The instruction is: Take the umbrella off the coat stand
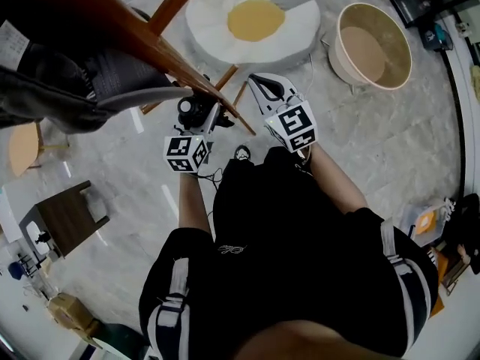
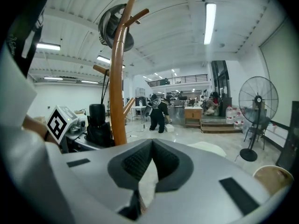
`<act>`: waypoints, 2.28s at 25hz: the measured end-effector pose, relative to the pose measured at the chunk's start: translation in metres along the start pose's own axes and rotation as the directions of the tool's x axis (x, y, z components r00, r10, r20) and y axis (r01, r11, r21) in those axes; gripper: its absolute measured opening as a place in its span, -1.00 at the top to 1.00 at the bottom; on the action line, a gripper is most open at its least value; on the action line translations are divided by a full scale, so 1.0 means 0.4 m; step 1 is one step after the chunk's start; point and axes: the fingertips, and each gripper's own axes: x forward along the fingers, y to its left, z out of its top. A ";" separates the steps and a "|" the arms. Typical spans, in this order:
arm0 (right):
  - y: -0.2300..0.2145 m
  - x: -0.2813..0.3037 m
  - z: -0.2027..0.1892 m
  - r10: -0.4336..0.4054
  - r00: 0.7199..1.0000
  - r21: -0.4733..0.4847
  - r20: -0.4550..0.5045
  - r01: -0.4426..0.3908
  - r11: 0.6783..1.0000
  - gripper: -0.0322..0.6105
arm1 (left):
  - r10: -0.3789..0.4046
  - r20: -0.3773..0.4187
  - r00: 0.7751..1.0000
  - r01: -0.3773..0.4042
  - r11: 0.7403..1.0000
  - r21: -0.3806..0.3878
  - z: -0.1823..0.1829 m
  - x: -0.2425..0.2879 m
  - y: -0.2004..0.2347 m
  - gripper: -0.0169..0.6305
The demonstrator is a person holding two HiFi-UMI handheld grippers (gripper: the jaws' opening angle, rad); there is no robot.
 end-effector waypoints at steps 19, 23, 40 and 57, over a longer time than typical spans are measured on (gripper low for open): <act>0.039 0.026 0.035 0.254 0.965 -0.033 0.058 -0.253 0.967 0.89 | 0.319 0.051 0.946 -0.313 0.945 -0.095 0.084 -0.094 0.013 0.06; 0.032 0.027 0.043 0.269 0.961 -0.025 0.069 -0.268 0.963 0.89 | 0.349 0.060 0.935 -0.343 0.934 -0.099 0.113 -0.111 0.010 0.06; 0.034 0.023 0.052 0.318 0.944 -0.024 0.088 -0.317 0.948 0.89 | 0.463 0.111 0.879 -0.451 0.885 -0.118 0.187 -0.182 0.011 0.06; 0.035 -0.001 0.042 0.325 0.942 -0.016 0.088 -0.325 0.946 0.89 | 0.562 0.146 0.814 -0.545 0.826 -0.141 0.236 -0.264 0.035 0.06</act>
